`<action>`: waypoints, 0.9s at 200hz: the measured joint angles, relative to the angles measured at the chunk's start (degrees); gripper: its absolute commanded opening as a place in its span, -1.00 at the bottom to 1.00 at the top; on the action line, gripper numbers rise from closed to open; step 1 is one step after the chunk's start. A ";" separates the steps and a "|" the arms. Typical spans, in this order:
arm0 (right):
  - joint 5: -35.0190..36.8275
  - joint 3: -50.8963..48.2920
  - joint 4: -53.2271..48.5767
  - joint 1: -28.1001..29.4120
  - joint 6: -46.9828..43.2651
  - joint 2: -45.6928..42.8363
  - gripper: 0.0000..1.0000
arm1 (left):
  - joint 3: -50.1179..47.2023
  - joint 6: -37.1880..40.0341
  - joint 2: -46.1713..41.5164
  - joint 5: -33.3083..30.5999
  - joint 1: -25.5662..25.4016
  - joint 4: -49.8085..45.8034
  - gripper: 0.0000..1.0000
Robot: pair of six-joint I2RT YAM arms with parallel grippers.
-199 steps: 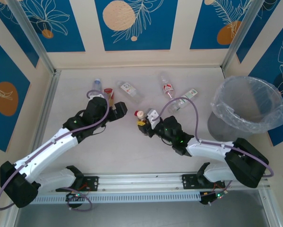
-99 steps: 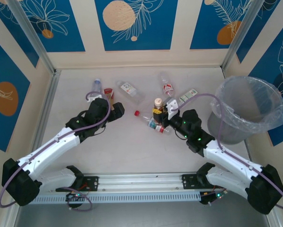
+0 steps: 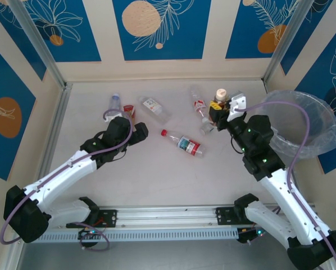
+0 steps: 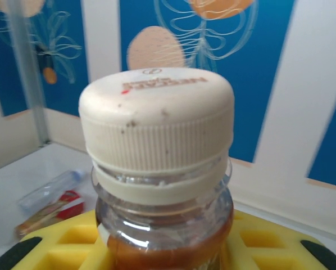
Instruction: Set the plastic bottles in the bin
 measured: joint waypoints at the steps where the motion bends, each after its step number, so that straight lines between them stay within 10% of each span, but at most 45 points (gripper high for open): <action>1: 0.15 0.20 -0.24 -0.35 -0.04 0.00 -0.39 | 0.00 0.00 0.02 0.00 0.00 0.00 0.98; 180: 6.36 13.64 -13.29 -36.85 -1.51 2.05 -0.41 | 0.00 -1.03 4.48 4.20 0.26 1.36 0.98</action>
